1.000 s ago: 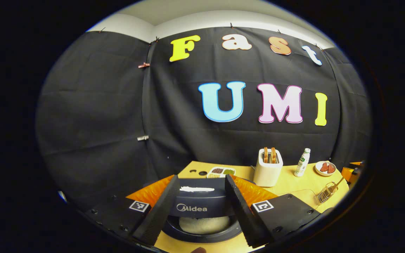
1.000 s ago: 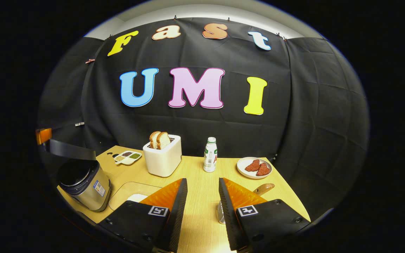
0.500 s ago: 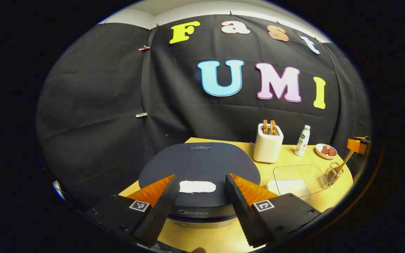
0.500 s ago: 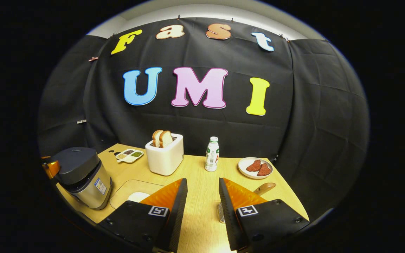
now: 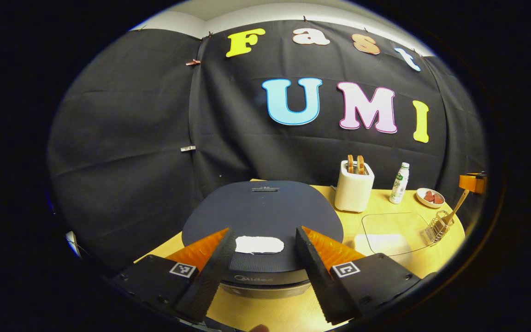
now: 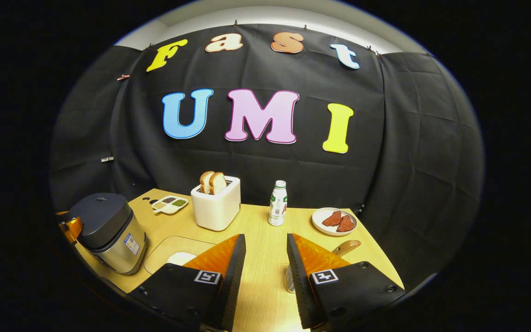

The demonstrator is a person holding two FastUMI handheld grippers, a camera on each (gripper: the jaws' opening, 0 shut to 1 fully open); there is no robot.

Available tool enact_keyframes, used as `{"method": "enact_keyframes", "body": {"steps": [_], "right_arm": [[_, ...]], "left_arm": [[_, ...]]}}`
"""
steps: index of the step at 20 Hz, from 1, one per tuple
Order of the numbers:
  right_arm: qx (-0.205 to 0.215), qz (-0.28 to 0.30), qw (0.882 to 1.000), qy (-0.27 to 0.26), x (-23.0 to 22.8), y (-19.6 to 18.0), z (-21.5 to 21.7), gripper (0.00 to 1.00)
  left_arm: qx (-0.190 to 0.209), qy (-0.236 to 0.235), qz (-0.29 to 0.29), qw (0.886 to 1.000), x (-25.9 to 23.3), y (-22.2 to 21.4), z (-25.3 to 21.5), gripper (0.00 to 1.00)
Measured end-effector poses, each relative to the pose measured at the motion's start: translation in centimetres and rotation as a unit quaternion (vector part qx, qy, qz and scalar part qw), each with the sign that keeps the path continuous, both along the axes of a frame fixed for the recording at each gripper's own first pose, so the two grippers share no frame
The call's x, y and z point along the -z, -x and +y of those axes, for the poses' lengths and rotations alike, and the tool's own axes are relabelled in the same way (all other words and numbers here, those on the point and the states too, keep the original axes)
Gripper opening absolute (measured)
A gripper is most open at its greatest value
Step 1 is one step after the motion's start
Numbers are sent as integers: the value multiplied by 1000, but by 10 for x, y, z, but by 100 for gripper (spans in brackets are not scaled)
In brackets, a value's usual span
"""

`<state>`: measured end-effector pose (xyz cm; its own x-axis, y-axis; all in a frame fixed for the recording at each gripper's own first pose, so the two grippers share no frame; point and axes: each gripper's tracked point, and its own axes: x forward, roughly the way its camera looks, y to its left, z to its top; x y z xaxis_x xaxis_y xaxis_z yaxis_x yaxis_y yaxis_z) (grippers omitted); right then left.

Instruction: Close the left gripper, press the button to open the rice cooker; take a wooden spoon from the chopstick holder with the right hand, scoop a spoonful of rice and pour it into the rice cooker, then put the wooden spoon back into the chopstick holder.

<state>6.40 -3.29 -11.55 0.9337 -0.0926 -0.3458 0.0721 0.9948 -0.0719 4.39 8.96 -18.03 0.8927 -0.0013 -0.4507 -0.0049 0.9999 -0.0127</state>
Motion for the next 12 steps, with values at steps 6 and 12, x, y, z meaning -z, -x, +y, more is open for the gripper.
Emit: {"method": "enact_keyframes", "body": {"steps": [6, 12], "right_arm": [[1, 2, 1000, 2, 1, 2, -2, 57], [2, -8, 1000, 3, -5, 2, -2, 56]], "left_arm": [[-20, -8, -9, 1000, 1, 6, 5, 89], [-17, -5, -25, 1000, 0, 11, 4, 89]]}}
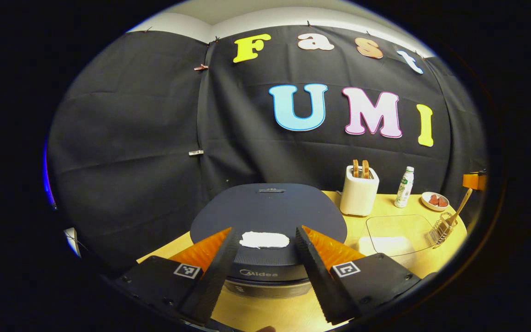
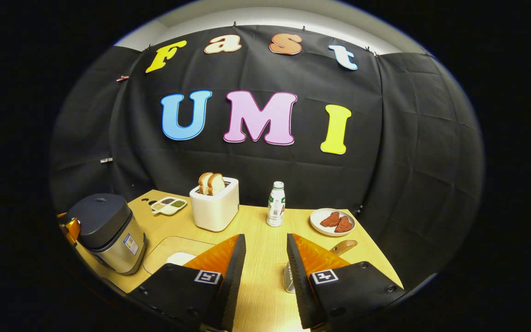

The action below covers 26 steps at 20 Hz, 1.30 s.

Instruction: Close the left gripper, press the button to open the rice cooker; take a wooden spoon from the chopstick holder with the right hand, scoop a spoonful of rice and pour it into the rice cooker, then put the wooden spoon back into the chopstick holder.

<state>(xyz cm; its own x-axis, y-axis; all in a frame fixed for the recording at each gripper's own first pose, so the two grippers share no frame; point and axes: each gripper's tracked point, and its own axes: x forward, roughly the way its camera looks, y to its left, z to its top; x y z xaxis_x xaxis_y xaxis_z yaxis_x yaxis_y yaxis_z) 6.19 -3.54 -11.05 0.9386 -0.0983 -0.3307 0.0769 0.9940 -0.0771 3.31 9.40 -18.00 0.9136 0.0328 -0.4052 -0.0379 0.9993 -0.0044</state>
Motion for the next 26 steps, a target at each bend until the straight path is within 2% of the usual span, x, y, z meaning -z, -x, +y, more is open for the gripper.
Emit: {"method": "enact_keyframes", "body": {"steps": [7, 15, 18, 21, 26], "right_arm": [[-8, 3, 1000, 1, 2, 0, 8, 56], [-8, 0, 1000, 5, -1, 3, 5, 56], [-9, -2, 1000, 4, -3, 4, 5, 56], [-10, -2, 1000, -1, -4, 6, 4, 56], [-11, -11, 1000, -6, -10, 9, 2, 56]], "left_arm": [[7, 13, 3, 1000, 7, 6, 1, 89], [5, 2, -8, 1000, 5, 3, 2, 89], [2, -15, -8, 1000, 4, 3, 0, 88], [18, 8, -24, 1000, -11, -2, -12, 83], [12, 1, -20, 1000, -15, -17, -16, 84]]}}
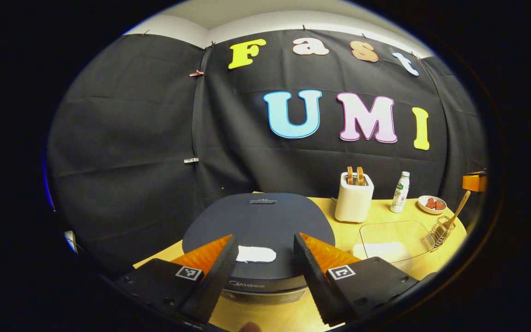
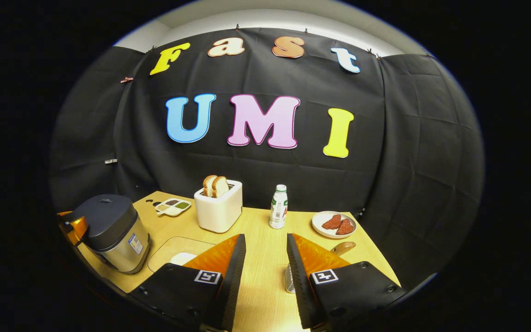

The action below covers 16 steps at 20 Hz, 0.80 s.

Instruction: Close the left gripper, press the button to open the rice cooker; take a wooden spoon from the chopstick holder with the right hand, scoop a spoonful of rice and pour it into the rice cooker, then put the wooden spoon back into the chopstick holder.

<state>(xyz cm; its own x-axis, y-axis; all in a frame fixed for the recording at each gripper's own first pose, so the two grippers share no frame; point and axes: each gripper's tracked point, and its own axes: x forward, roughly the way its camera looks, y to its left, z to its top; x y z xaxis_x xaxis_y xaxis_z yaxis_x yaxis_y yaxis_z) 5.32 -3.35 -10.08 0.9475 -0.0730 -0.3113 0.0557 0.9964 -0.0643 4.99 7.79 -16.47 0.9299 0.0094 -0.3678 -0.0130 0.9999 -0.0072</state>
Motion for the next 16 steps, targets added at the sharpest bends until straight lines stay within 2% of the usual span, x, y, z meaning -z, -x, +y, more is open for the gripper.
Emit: {"method": "enact_keyframes", "body": {"steps": [4, 5, 8, 12, 16], "right_arm": [[-3, -11, 1000, -6, -9, 1, -1, 60], [-5, -13, 1000, -7, -10, 1, -1, 58], [-12, -21, 1000, -14, -15, 2, 2, 70], [-16, -52, 998, -19, -36, 9, 1, 78], [-17, -72, 997, -33, -50, 14, -3, 88]], "left_arm": [[9, -3, -25, 1000, -33, -10, -13, 84], [9, -6, -35, 999, -44, -13, -16, 84], [12, 2, -74, 997, -85, -16, -28, 86], [18, -5, -117, 993, -126, -12, -40, 87], [26, 4, -134, 991, -147, -4, -59, 89]]}}
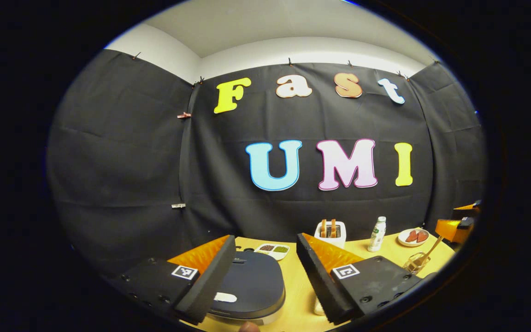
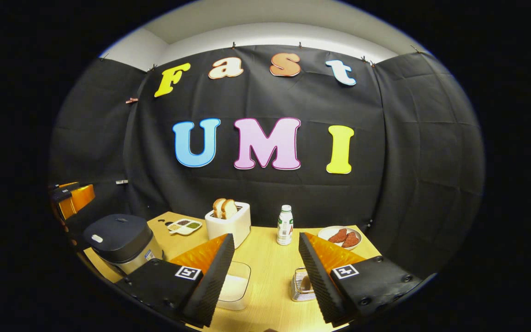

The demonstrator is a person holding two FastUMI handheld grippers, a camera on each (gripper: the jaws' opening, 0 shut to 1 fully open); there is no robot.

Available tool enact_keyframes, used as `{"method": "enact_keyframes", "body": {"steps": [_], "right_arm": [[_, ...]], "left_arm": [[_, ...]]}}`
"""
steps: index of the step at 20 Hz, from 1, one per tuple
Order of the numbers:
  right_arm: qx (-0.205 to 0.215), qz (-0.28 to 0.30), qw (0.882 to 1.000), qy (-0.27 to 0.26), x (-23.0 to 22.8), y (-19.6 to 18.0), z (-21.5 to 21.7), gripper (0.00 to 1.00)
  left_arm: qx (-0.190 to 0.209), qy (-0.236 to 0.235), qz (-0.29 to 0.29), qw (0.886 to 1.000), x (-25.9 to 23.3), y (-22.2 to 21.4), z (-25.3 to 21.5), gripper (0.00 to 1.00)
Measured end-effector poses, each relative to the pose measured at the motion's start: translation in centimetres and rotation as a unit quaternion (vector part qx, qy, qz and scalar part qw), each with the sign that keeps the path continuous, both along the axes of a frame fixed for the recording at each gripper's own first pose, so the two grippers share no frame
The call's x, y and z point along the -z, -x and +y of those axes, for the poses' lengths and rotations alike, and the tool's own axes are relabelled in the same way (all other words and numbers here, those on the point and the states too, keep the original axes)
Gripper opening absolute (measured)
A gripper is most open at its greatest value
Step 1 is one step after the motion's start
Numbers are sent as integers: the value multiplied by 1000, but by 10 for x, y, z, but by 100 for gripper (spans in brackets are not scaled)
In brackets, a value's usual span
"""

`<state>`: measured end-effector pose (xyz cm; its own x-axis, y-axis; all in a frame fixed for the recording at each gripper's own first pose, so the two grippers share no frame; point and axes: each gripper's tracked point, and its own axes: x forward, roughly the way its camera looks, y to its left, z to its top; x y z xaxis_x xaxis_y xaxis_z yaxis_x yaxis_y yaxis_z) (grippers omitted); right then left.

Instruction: Close the left gripper, press the button to open the rice cooker; take a wooden spoon from the chopstick holder with the right hand, scoop a spoonful of rice and pour it into the rice cooker, then put the wooden spoon back into the chopstick holder.

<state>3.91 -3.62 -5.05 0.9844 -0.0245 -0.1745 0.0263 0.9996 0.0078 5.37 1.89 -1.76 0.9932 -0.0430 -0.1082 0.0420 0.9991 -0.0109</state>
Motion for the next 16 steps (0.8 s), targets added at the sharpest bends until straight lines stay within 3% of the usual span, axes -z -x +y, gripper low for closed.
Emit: {"method": "enact_keyframes", "body": {"steps": [2, 16], "right_arm": [[3, -8, 1000, -2, -6, 2, -4, 90], [-1, -9, 1000, -3, -6, 4, -11, 90]], "left_arm": [[5, 7, -6, 1000, -8, 4, -8, 97], [0, -7, -7, 1000, -17, 22, -13, 97]]}}
